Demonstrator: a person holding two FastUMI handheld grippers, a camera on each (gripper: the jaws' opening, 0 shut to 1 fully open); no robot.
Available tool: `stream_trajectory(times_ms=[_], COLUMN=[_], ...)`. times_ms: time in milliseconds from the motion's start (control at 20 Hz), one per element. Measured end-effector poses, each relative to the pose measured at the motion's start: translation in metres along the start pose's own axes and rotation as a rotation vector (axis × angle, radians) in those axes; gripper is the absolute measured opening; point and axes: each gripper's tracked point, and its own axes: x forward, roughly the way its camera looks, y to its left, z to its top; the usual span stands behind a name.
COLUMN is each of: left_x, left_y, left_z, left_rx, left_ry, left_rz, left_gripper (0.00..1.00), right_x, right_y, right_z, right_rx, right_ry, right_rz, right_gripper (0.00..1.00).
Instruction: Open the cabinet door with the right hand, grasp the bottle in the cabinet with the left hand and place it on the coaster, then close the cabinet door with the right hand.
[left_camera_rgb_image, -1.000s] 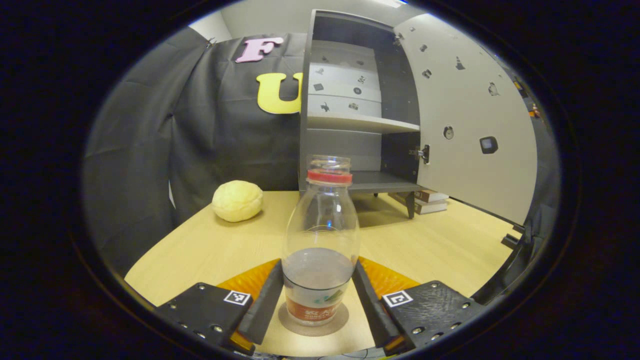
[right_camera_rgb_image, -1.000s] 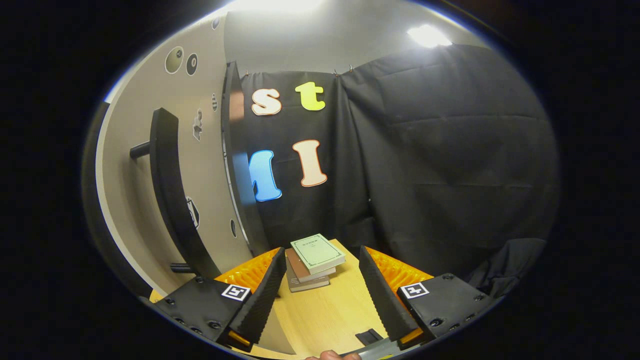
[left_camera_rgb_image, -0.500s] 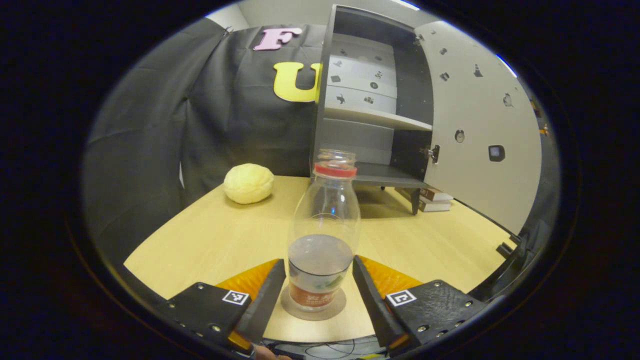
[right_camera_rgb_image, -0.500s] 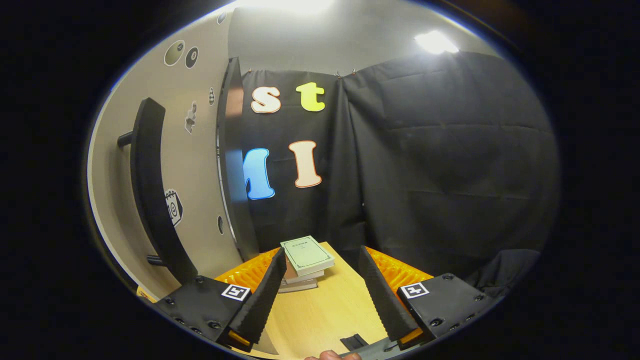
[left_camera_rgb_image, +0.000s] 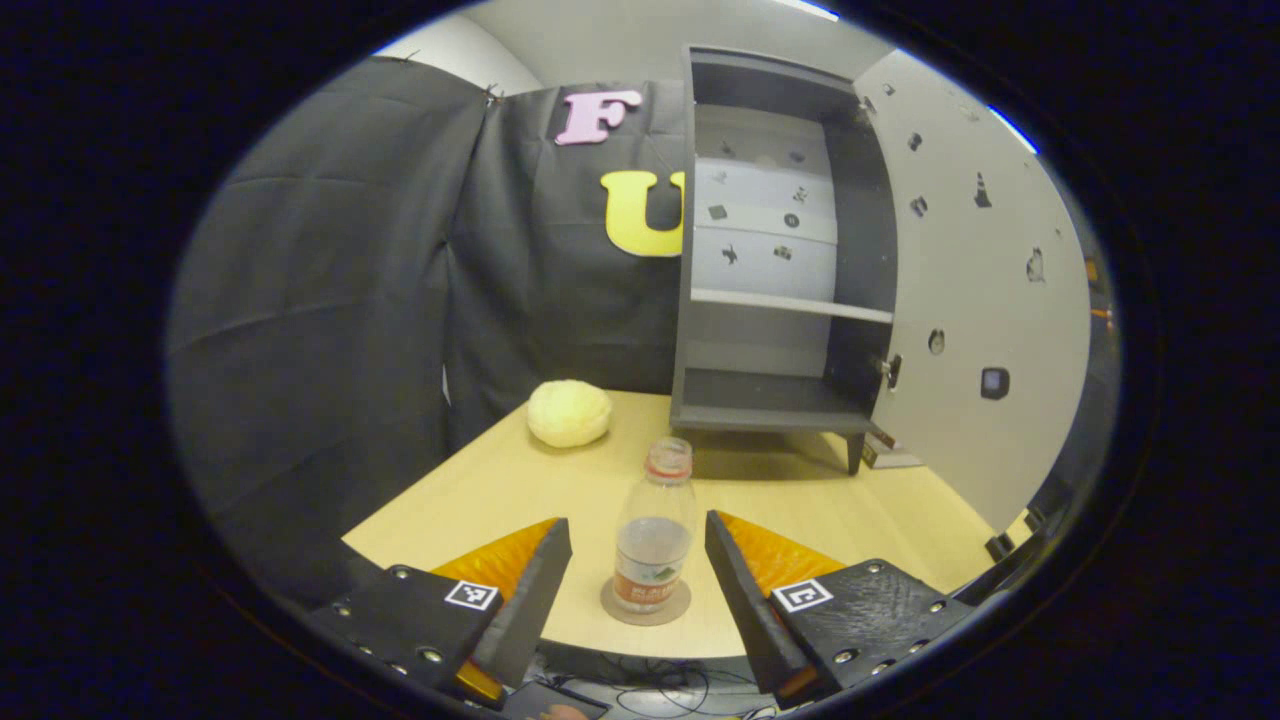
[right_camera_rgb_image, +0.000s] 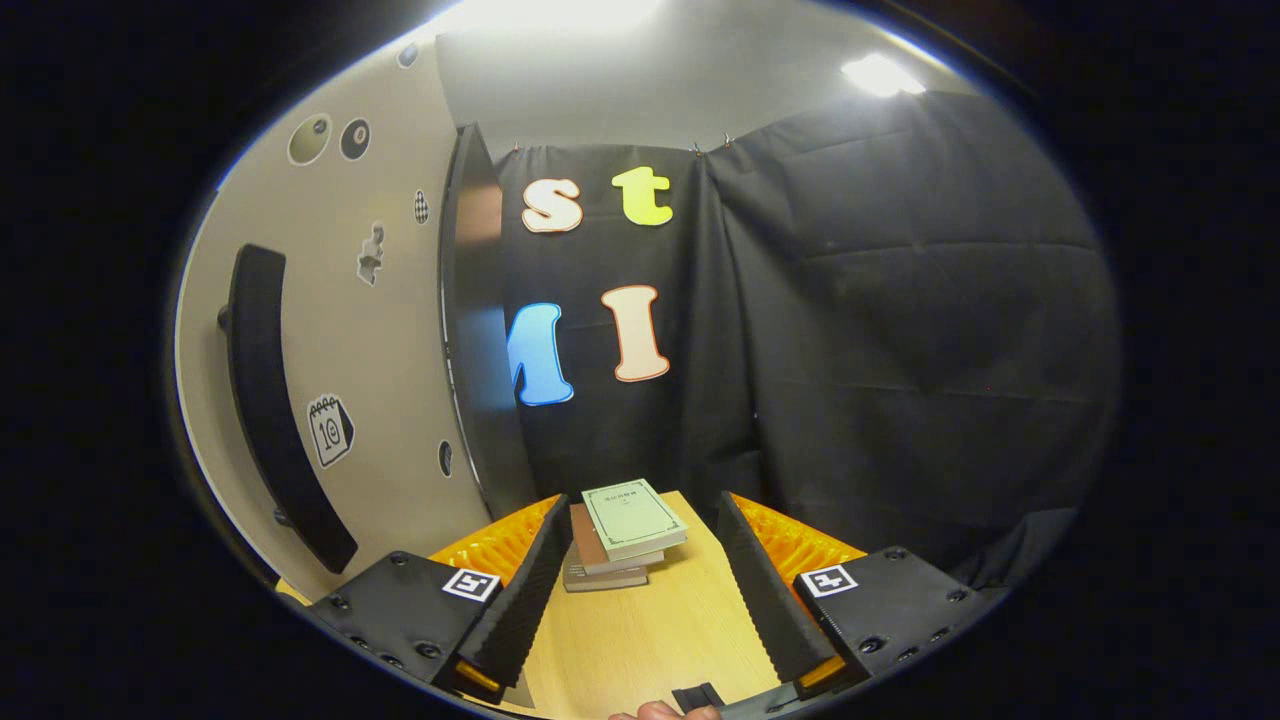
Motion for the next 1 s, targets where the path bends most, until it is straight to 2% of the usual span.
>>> stream_trajectory(times_ms=[150,200,250,300,350,400,450,500,600,700,750,850,950,1000], left_x=[-0.026,-0.035,-0.042,-0.052,-0.062,-0.071,-0.078,-0.083,-0.091,-0.087,-0.084,-0.077,-0.071,-0.069], left_y=[-0.017,-0.021,-0.028,-0.035,-0.040,-0.044,-0.050,-0.056,-0.067,-0.063,-0.061,-0.062,-0.053,-0.048], left_z=[0.051,0.060,0.061,0.068,0.075,0.082,0.094,0.103,0.120,0.129,0.130,0.133,0.127,0.128], left_rx=[-0.032,-0.044,-0.055,-0.062,-0.067,-0.075,-0.092,-0.107,-0.111,-0.062,-0.047,-0.061,-0.072,-0.072], left_ry=[-0.058,-0.058,-0.050,-0.050,-0.049,-0.059,-0.070,-0.081,-0.102,-0.092,-0.087,-0.094,-0.095,-0.094], left_rz=[0.026,0.038,0.045,0.058,0.077,0.089,0.089,0.078,0.057,0.056,0.044,0.007,-0.017,-0.021], left_gripper=[0.82,0.84,0.81,0.84,0.81,0.84,0.84,0.82,0.82,0.83,0.81,0.82,0.86,0.81], right_x=[0.005,0.005,0.005,0.004,0.002,0.000,-0.003,-0.005,-0.010,-0.015,-0.018,-0.026,-0.029,-0.030], right_y=[0.005,0.009,0.017,0.025,0.034,0.040,0.044,0.048,0.055,0.060,0.065,0.077,0.078,0.079], right_z=[0.007,0.009,0.012,0.014,0.017,0.020,0.022,0.024,0.026,0.026,0.027,0.028,0.031,0.034], right_rx=[0.026,0.033,0.039,0.041,0.036,0.021,0.005,-0.006,-0.023,-0.026,-0.015,0.014,0.017,0.012], right_ry=[0.022,0.031,0.041,0.051,0.055,0.055,0.052,0.049,0.043,0.047,0.052,0.059,0.051,0.045], right_rz=[0.086,0.120,0.166,0.208,0.251,0.282,0.301,0.315,0.330,0.332,0.335,0.349,0.303,0.281], right_gripper=[0.87,0.94,0.87,0.87,0.87,0.87,0.94,0.94,0.93,0.93,0.93,0.94,0.93,0.92])
